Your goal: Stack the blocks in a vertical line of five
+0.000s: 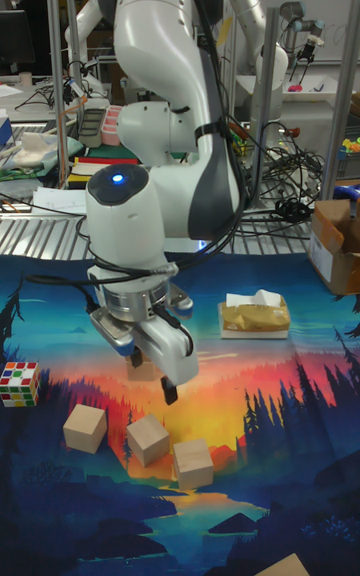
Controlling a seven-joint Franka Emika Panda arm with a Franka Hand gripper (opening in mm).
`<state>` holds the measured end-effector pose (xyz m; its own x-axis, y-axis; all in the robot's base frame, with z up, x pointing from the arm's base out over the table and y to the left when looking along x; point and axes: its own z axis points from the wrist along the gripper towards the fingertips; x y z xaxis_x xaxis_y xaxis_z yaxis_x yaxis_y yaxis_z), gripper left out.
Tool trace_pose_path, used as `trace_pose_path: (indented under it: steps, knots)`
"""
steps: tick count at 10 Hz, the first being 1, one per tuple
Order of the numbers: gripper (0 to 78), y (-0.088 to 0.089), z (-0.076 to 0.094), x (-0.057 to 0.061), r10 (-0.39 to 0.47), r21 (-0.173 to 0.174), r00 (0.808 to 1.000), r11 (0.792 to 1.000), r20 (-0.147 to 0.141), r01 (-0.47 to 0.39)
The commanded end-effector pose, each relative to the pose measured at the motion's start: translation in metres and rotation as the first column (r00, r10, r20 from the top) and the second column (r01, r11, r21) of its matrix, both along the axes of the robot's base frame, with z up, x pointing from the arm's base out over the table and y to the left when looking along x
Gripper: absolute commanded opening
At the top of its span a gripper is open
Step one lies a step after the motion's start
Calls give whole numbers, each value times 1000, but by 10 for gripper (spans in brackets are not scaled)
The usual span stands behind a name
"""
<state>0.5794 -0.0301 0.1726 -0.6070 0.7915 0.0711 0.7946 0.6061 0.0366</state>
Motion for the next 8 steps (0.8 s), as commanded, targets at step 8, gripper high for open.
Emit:
trace_pose_path:
  steps: [8]
  knots:
    - [774,5,-23,24,-32,-5,998,999,48,32]
